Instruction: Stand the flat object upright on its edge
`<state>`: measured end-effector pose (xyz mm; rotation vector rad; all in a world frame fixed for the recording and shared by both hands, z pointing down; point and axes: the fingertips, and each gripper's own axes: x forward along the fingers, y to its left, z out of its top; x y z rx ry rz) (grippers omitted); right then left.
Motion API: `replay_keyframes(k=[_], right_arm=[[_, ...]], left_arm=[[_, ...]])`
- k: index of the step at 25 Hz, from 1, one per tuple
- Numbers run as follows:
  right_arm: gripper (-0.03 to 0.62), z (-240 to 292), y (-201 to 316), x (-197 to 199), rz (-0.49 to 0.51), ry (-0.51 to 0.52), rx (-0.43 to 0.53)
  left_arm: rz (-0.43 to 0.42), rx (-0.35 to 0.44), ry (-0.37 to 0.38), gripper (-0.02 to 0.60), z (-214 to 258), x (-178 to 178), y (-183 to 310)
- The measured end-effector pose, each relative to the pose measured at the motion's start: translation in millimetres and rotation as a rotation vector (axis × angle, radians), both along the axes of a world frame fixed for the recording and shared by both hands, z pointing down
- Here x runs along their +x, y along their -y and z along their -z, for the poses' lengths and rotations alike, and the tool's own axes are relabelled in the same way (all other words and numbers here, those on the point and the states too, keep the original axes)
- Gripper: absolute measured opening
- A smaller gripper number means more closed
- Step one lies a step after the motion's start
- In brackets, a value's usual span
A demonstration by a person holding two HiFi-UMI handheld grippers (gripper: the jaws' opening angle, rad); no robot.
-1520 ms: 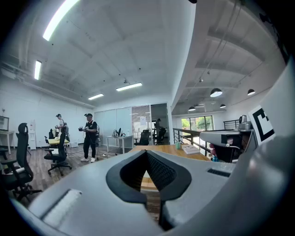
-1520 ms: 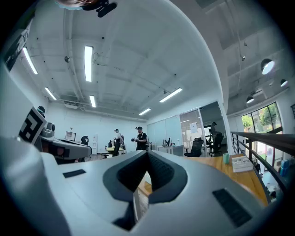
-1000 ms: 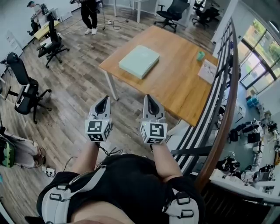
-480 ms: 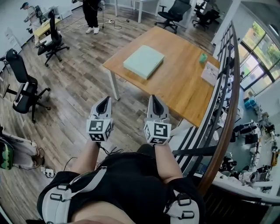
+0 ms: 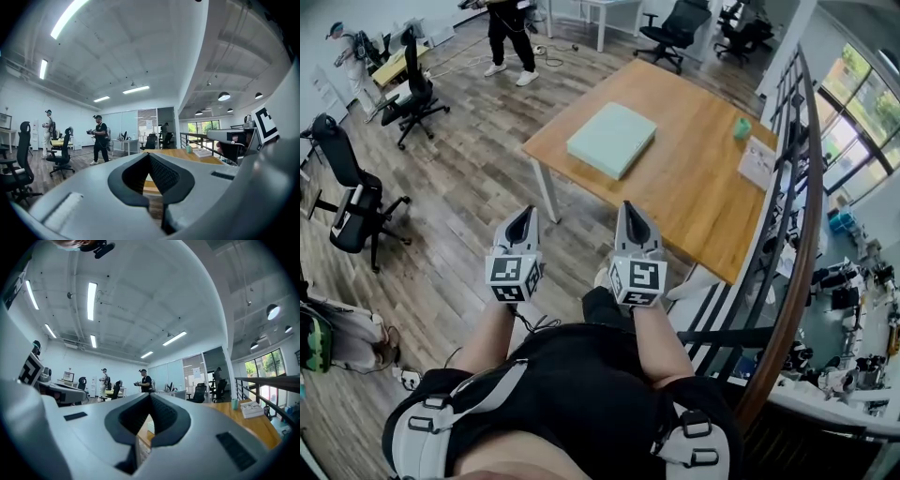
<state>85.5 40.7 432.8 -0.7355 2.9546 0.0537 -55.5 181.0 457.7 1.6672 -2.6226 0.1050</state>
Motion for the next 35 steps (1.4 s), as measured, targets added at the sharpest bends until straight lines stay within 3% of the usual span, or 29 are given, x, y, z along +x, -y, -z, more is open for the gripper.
replay_keyframes(k=[8,14,18,28,35], right_arm=[[0.003,-8,76,-62,0.003,0.002,-0.015],[0.003,-9,147,-115,-0.005,-0.014,-0.035],[0.003,-14,193,-144,-0.011,-0.025,-0.051],[0.003,-37,282,-184,-0.032,-0.076,-0.092],[0.003,-51,311,-194,-0.1,-0.082,-0.109]], left_arm=[[0.0,-0.031,0.059,0.003,1,-57,76],[-0.034,-0.052,0.058,0.003,4,-104,150],[-0.051,-0.054,0.014,0.003,-2,-137,200],[-0.089,-0.081,-0.041,0.003,-12,-196,299],[-0.185,-0.145,-0.039,0.003,-34,-222,344]])
